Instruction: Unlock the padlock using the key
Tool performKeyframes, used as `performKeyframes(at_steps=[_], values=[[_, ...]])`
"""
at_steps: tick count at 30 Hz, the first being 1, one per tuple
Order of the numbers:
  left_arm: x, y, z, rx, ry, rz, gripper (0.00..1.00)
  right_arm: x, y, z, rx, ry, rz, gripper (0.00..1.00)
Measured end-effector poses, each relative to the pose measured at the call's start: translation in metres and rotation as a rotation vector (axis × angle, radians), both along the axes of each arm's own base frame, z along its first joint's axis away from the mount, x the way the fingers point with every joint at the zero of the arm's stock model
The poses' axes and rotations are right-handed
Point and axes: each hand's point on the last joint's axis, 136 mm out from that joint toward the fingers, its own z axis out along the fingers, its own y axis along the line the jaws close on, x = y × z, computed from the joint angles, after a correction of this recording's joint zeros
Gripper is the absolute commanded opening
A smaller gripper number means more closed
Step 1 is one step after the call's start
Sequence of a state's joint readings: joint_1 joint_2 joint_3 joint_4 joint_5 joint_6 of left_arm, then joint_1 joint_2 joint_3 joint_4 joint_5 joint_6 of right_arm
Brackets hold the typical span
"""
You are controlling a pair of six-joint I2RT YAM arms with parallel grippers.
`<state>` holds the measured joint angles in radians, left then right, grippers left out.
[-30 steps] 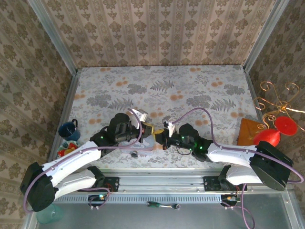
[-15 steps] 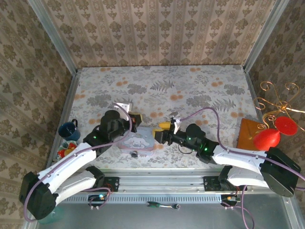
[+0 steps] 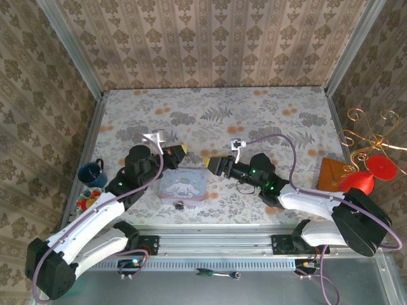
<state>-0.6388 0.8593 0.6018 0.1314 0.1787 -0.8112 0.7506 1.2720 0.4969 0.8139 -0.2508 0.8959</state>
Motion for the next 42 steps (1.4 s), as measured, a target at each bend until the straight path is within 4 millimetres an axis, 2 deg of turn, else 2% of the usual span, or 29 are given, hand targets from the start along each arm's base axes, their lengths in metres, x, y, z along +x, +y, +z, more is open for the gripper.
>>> performKeyframes(at_steps=[3, 6, 11, 15, 18, 23, 31, 42], values=[[-0.001, 0.000, 0.015, -0.089, 0.007, 0.014, 0.00, 0.001, 0.004, 0.011, 0.063, 0.015, 0.014, 0.67], [-0.004, -0.004, 0.019, -0.153, 0.016, 0.015, 0.00, 0.003, 0.009, 0.020, 0.129, 0.031, 0.022, 0.65], [-0.016, -0.017, 0.018, -0.202, 0.015, -0.014, 0.00, 0.006, 0.021, 0.017, 0.218, 0.090, 0.045, 0.62], [-0.015, -0.018, 0.024, -0.249, 0.003, -0.008, 0.00, 0.009, 0.029, 0.012, 0.264, 0.133, 0.056, 0.60], [-0.014, -0.017, 0.029, -0.270, -0.009, 0.001, 0.00, 0.010, 0.032, 0.018, 0.298, 0.143, 0.065, 0.58], [-0.014, -0.018, 0.032, -0.284, -0.018, 0.001, 0.00, 0.009, 0.033, 0.034, 0.352, 0.132, 0.078, 0.49], [-0.011, -0.023, 0.027, -0.289, -0.006, 0.000, 0.00, 0.011, 0.035, 0.043, 0.390, 0.149, 0.088, 0.33], [-0.009, -0.024, 0.030, -0.304, -0.016, -0.001, 0.00, 0.009, 0.037, 0.047, 0.410, 0.158, 0.100, 0.26]])
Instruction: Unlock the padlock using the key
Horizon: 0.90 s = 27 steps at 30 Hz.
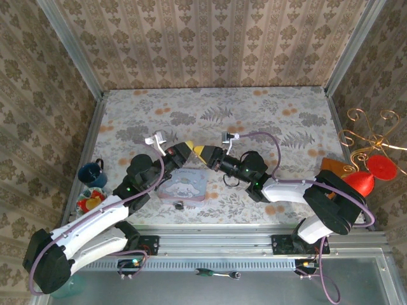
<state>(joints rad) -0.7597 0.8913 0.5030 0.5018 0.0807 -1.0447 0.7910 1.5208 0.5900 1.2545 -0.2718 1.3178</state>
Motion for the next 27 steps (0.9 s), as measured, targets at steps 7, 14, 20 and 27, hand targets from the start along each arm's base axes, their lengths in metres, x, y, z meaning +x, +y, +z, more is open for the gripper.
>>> performKeyframes(at_steps=[7, 14, 20, 27], values=[[0.002, -0.001, 0.000, -0.002, -0.002, 0.000, 0.00, -0.001, 0.001, -0.002, 0.004, 0.015, 0.006, 0.18], [0.003, -0.001, 0.001, -0.007, -0.008, 0.005, 0.00, 0.000, 0.001, -0.002, 0.007, 0.024, 0.005, 0.05], [0.005, -0.002, 0.000, -0.006, -0.010, 0.008, 0.01, 0.002, 0.000, -0.003, 0.009, 0.036, -0.002, 0.00], [0.006, -0.003, -0.006, 0.031, -0.019, 0.012, 0.39, 0.005, 0.001, -0.017, -0.032, 0.083, -0.011, 0.00]])
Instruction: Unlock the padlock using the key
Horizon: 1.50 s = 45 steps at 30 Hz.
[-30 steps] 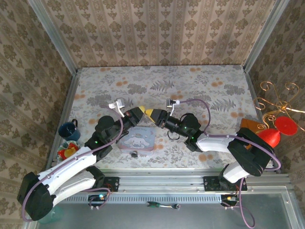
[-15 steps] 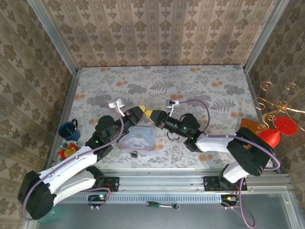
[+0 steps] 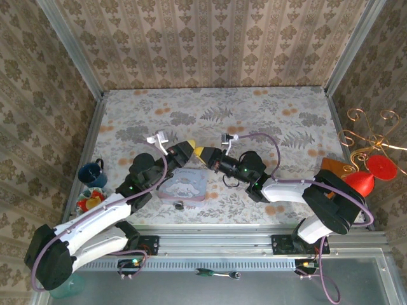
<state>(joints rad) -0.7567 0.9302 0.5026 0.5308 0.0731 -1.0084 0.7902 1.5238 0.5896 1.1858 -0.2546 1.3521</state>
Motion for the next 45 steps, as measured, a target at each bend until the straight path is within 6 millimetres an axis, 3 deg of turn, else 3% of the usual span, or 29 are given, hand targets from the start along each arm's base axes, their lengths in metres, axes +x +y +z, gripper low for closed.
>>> performKeyframes(at_steps=[5, 8, 12, 16, 17, 23, 29, 34, 45], values=[[0.016, 0.025, -0.022, 0.176, 0.070, 0.075, 0.67, 0.000, -0.010, -0.024, -0.173, 0.056, -0.056, 0.00], [0.026, 0.054, -0.020, 0.322, 0.107, 0.144, 0.80, -0.005, -0.016, -0.021, -0.275, 0.036, -0.086, 0.00], [0.024, 0.090, -0.024, 0.522, 0.169, 0.207, 0.87, -0.011, -0.024, -0.010, -0.392, -0.026, -0.114, 0.00], [0.006, 0.110, -0.057, 0.748, 0.293, 0.180, 0.89, -0.015, -0.037, -0.019, -0.519, -0.057, -0.140, 0.00], [-0.001, 0.113, -0.069, 0.808, 0.330, 0.155, 0.94, -0.016, -0.041, -0.024, -0.555, -0.059, -0.145, 0.00], [-0.058, 0.100, -0.129, 1.110, 0.480, -0.107, 1.00, -0.019, -0.065, -0.036, -0.695, -0.080, -0.191, 0.00], [-0.098, 0.095, -0.154, 1.278, 0.537, -0.256, 0.99, -0.020, -0.077, -0.034, -0.740, -0.098, -0.225, 0.00], [-0.110, 0.098, -0.166, 1.366, 0.568, -0.302, 0.99, -0.020, -0.080, -0.037, -0.760, -0.096, -0.227, 0.00], [-0.110, 0.093, -0.186, 1.425, 0.615, -0.329, 1.00, -0.021, -0.083, -0.038, -0.770, -0.098, -0.230, 0.00]])
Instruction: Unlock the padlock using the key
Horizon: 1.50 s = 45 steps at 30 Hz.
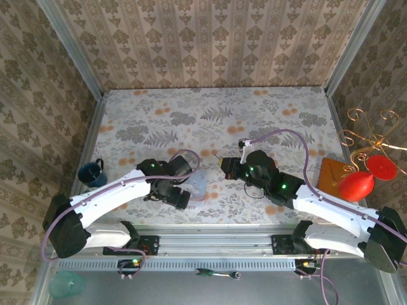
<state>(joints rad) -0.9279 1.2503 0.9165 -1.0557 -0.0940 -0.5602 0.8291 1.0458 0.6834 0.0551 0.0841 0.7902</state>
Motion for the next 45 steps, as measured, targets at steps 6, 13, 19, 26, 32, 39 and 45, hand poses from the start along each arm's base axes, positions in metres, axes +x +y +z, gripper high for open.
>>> performKeyframes(at_steps=[6, 13, 19, 26, 32, 39, 45], values=[[0.001, 0.003, -0.014, 0.033, 0.020, 0.022, 1.00, 0.001, -0.003, 0.003, 0.003, -0.009, -0.013, 0.00], [0.005, 0.008, -0.028, 0.042, 0.036, 0.057, 1.00, 0.001, -0.004, 0.002, -0.003, -0.005, -0.015, 0.00], [0.015, 0.004, -0.032, 0.002, 0.014, 0.089, 1.00, 0.001, -0.005, 0.002, -0.003, -0.004, -0.017, 0.00], [0.038, -0.010, -0.028, -0.092, -0.043, 0.129, 1.00, 0.000, -0.006, -0.003, -0.010, 0.003, -0.018, 0.00], [0.062, -0.022, -0.032, -0.153, -0.085, 0.173, 1.00, 0.000, -0.006, -0.004, -0.013, 0.005, -0.018, 0.00], [0.094, -0.038, -0.035, -0.212, -0.131, 0.223, 1.00, 0.000, -0.006, -0.005, -0.013, 0.006, -0.018, 0.00], [0.126, -0.046, -0.037, -0.268, -0.176, 0.294, 1.00, -0.001, -0.008, -0.012, -0.022, 0.019, -0.020, 0.00]])
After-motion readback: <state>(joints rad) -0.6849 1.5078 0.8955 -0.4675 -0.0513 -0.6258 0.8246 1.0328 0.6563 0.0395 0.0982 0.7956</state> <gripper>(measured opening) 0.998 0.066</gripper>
